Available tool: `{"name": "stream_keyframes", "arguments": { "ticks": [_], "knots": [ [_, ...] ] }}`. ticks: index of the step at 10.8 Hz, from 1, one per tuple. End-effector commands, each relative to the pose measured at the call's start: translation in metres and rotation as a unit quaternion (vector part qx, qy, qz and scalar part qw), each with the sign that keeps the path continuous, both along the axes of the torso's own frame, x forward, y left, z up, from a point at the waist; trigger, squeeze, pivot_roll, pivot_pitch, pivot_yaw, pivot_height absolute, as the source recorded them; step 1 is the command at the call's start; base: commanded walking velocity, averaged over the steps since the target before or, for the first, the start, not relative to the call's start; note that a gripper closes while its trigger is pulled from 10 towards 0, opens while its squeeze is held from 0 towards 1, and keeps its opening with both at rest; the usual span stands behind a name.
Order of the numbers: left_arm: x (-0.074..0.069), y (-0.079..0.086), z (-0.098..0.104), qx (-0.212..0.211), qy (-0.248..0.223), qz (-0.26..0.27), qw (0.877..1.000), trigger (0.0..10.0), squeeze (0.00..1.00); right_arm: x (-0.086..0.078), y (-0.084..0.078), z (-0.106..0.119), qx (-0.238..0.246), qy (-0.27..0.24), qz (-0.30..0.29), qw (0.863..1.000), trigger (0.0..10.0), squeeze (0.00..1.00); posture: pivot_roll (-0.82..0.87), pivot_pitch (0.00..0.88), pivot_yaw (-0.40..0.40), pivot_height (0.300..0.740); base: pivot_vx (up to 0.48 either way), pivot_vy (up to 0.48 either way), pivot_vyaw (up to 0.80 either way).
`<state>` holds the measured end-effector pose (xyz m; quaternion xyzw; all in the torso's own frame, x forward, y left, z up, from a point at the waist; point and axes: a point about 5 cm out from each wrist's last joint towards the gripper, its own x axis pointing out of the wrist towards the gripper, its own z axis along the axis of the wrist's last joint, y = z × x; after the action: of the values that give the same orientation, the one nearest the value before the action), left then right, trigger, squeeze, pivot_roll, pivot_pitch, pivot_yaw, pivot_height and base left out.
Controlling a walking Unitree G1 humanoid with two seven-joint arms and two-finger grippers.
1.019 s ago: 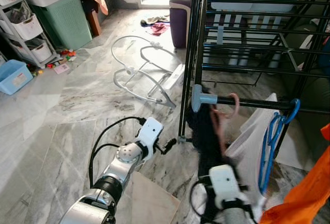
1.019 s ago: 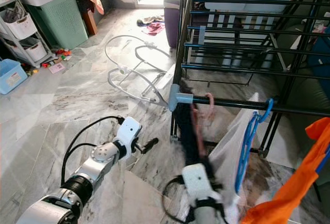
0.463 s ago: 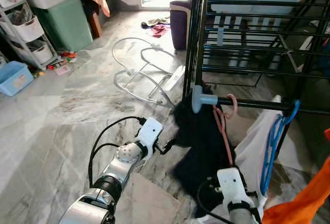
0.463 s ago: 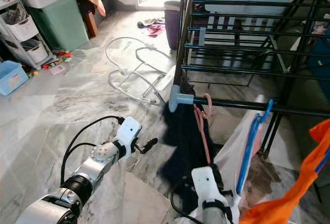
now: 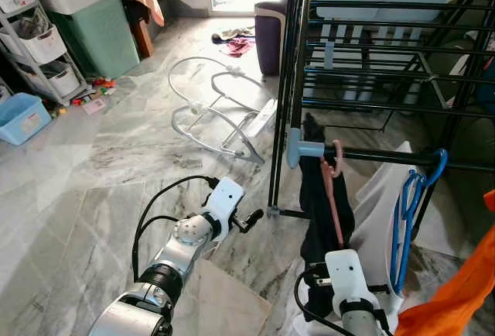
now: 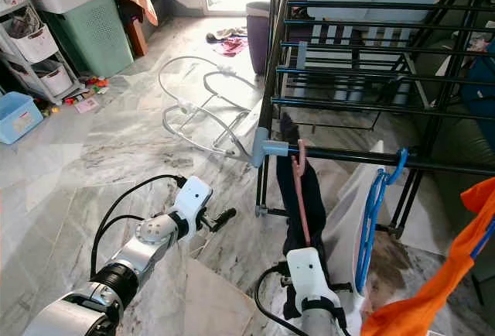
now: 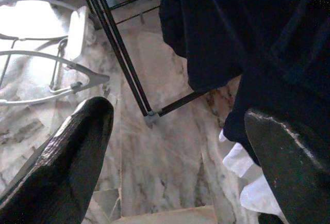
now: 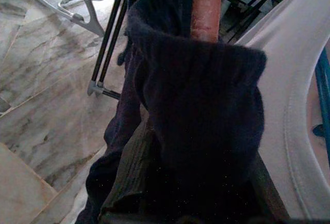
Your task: Hang hanger
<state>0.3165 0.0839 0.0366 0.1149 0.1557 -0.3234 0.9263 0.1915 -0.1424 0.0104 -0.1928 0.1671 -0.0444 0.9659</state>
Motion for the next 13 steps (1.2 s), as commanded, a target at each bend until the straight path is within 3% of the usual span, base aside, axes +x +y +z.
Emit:
{"name": "stream_keyframes", "arguments": {
  "ticks": [1, 6, 7, 8, 9, 10, 13],
  "knots": [
    [0.002, 0.003, 0.001, 0.010, -0.004, 0.000, 1.000, 10.0, 0.00, -0.006, 0.003, -0.006, -0.005, 0.016, 0.008, 1.000, 0.0, 0.00, -0.12, 0.043, 0.073, 0.740, 0.000, 0.000, 0.00],
    [0.001, 0.003, 0.000, 0.010, -0.004, 0.001, 1.000, 10.0, 0.00, 0.011, -0.005, 0.007, 0.005, -0.012, -0.025, 1.000, 0.0, 0.00, -0.11, 0.040, 0.068, 0.740, 0.000, 0.000, 0.00],
    [0.001, 0.003, 0.000, 0.010, -0.004, 0.002, 1.000, 10.0, 0.00, 0.012, -0.001, 0.005, 0.010, -0.007, -0.021, 1.000, 4.4, 0.00, -0.11, 0.042, 0.066, 0.740, 0.000, 0.000, 0.00],
    [0.000, 0.004, -0.001, 0.010, -0.003, 0.002, 1.000, 10.0, 0.00, 0.011, 0.000, 0.003, 0.015, 0.000, -0.019, 1.000, 10.0, 0.00, -0.11, 0.042, 0.066, 0.740, 0.000, 0.000, 0.00],
    [0.000, 0.004, -0.002, 0.011, -0.002, 0.002, 1.000, 10.0, 0.00, 0.011, 0.002, 0.001, 0.025, 0.006, -0.020, 0.999, 10.0, 0.00, -0.11, 0.042, 0.066, 0.740, 0.000, 0.000, 0.00],
    [-0.001, 0.004, -0.002, 0.012, -0.001, 0.001, 1.000, 10.0, 0.00, 0.010, 0.003, 0.001, 0.047, 0.002, -0.024, 0.999, 10.0, 1.00, -0.11, 0.044, 0.067, 0.740, 0.000, 0.000, 0.00],
    [-0.001, 0.005, -0.002, 0.016, 0.000, -0.002, 1.000, 10.0, 0.00, 0.010, 0.003, 0.000, 0.067, 0.002, -0.042, 0.997, 10.0, 1.00, -0.11, 0.048, 0.073, 0.740, 0.000, 0.000, 0.00]
  ]
}}
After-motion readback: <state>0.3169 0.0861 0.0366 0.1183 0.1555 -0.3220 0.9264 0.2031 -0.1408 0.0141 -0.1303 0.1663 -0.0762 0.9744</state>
